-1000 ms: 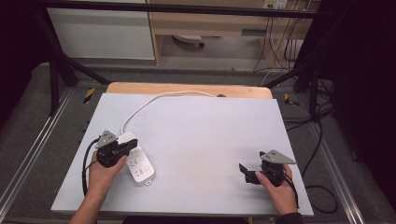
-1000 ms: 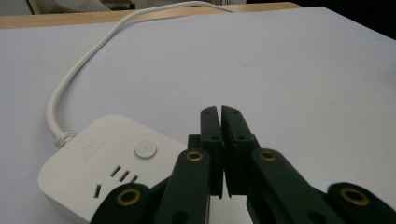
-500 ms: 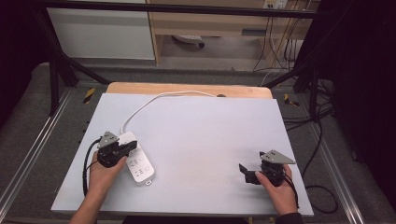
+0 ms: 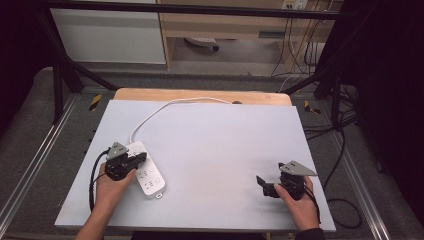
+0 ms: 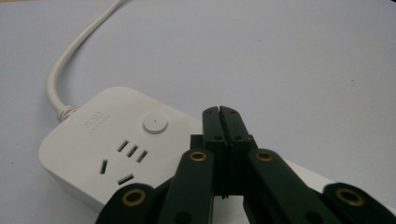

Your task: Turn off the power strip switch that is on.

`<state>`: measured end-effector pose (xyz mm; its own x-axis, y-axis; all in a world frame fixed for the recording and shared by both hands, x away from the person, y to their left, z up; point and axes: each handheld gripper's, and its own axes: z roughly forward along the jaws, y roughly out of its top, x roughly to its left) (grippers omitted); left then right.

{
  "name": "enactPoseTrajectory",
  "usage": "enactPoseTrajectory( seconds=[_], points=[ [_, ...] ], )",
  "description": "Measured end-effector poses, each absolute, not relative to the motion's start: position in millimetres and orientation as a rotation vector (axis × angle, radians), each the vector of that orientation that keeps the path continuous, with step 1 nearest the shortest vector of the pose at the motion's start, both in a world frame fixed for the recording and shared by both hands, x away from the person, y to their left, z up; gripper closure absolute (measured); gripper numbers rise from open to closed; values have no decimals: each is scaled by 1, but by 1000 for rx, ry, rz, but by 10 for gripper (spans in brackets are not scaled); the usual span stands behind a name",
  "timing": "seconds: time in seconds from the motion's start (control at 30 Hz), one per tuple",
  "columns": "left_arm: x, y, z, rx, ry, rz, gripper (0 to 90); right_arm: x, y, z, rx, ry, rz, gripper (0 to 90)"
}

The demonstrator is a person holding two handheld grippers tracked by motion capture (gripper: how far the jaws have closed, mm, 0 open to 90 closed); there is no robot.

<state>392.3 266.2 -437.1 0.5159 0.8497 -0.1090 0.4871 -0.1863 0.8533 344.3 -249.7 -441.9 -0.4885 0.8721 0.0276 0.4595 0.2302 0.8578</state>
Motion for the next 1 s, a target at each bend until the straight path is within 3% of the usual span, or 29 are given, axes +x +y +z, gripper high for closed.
enactPoseTrajectory(
  seconds=[1.0],
  points=[
    [392, 262, -439, 1870, 1111, 500, 900, 345, -250, -442, 1221, 2049, 1178, 38]
  ],
)
